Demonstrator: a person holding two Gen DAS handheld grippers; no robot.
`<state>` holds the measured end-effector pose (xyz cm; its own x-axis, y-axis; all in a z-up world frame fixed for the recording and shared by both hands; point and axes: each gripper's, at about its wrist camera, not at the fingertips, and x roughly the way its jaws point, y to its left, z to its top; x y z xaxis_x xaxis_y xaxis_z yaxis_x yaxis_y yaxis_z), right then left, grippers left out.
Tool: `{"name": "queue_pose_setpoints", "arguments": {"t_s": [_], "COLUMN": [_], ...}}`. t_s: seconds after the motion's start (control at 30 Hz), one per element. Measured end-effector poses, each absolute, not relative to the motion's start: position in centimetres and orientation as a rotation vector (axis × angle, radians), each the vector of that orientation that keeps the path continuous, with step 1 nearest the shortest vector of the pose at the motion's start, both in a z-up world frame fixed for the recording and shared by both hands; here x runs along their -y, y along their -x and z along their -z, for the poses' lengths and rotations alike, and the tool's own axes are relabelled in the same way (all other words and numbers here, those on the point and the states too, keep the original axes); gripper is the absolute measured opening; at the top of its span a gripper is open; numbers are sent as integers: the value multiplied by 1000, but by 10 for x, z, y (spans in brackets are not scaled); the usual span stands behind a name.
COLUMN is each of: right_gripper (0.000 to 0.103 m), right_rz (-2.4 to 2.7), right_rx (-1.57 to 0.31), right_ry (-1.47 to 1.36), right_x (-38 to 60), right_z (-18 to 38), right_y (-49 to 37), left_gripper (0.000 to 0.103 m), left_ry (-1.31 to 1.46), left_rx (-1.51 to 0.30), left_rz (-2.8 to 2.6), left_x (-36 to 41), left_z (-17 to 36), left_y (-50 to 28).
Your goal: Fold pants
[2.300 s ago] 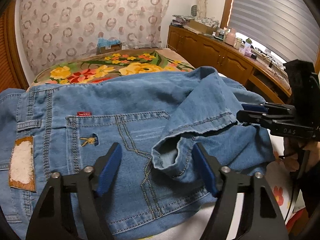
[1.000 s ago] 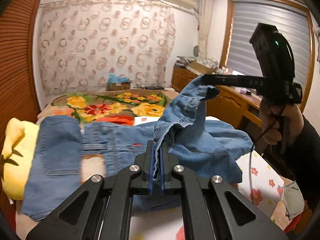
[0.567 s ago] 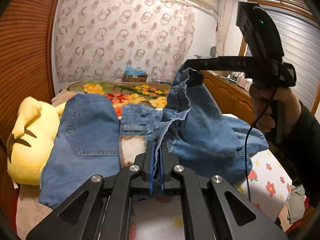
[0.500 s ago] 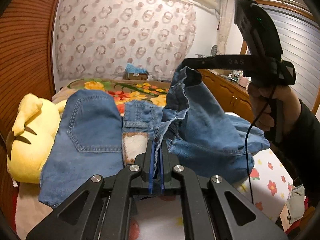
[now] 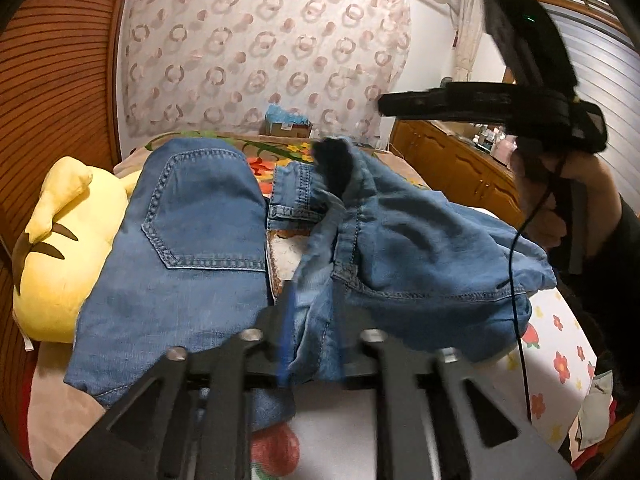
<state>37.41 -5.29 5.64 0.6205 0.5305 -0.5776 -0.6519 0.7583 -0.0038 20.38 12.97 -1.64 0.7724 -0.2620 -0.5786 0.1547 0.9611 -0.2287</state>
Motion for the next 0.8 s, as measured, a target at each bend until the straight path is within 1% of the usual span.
{"name": "queue_pose_setpoints", "arguments": {"t_s": [0.03, 0.07, 0.1, 0.33, 0.5, 0.67, 0.8], "right_gripper": [37, 37, 37, 37, 38, 44, 44], "right_rz": [-676, -662, -650, -544, -477, -410, -382], "right_rx": [-581, -574, -565, -511, -522, -571, -657], "right_ry": [215, 218, 223, 224, 225, 195, 148], "right_x": [59, 64, 72, 150, 183, 211, 220], "right_z": [-59, -61, -64, -83, -82, -63, -24], "right_y": [-370, -365, -357, -296, -270, -253, -260], "left_gripper": [36, 45, 47, 48, 47, 47, 47], "left_ry": [173, 172, 169, 140, 111, 88, 71], "left_rx": [-645, -641, -638, -627, -661, -711, -750], "left_rz": [230, 233, 236, 229, 237, 226, 209], "left_x": [-129, -128, -126, -112, -100, -92, -89], "left_z": [15, 14, 13, 12, 22, 34, 44], "left_y": [-203, -202, -202, -208, -222, -236, -243]}}
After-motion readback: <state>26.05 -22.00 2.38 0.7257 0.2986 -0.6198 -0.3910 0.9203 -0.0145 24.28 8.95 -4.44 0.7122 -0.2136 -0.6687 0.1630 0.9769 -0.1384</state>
